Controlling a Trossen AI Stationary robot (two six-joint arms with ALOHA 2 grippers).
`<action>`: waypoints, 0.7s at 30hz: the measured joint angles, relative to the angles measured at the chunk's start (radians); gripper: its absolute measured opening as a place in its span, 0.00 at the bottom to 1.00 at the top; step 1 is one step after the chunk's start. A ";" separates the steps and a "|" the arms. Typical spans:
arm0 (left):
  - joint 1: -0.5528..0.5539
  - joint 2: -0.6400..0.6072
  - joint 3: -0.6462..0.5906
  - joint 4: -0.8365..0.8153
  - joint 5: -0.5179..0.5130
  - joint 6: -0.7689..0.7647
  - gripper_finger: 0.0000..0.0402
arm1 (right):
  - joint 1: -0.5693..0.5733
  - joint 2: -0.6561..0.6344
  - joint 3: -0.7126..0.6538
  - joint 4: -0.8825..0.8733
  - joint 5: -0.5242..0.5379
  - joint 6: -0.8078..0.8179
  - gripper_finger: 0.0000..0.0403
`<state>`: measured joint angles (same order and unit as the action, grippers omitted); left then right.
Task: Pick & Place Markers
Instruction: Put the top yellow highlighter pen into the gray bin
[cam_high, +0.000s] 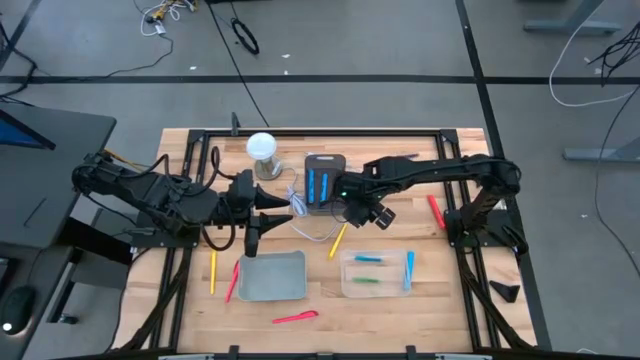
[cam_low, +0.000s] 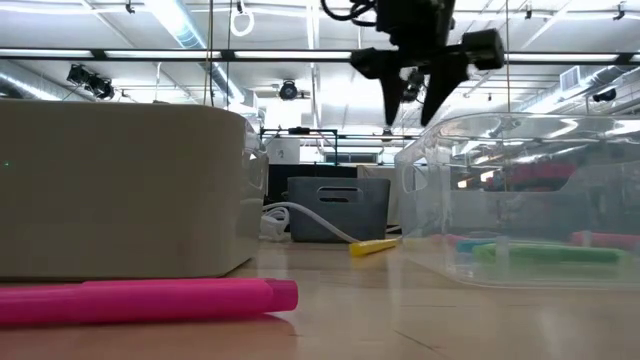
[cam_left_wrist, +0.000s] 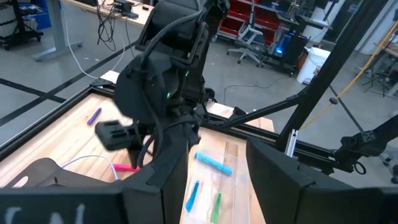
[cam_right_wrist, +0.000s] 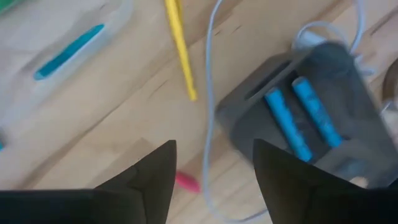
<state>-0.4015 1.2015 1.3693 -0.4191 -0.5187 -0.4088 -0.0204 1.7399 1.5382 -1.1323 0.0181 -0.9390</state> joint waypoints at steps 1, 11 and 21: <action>0.000 0.000 0.000 0.000 0.000 0.000 0.42 | 0.000 0.013 0.007 0.012 -0.001 -0.009 0.53; -0.002 0.000 0.000 -0.004 0.002 -0.003 0.42 | -0.050 0.077 0.010 0.068 -0.069 -0.002 0.53; -0.002 0.000 0.000 -0.006 0.000 0.001 0.42 | -0.012 0.155 0.010 0.093 -0.117 0.017 0.53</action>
<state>-0.4034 1.2015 1.3693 -0.4255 -0.5187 -0.4076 -0.0323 1.8945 1.5482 -1.0389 -0.0986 -0.9221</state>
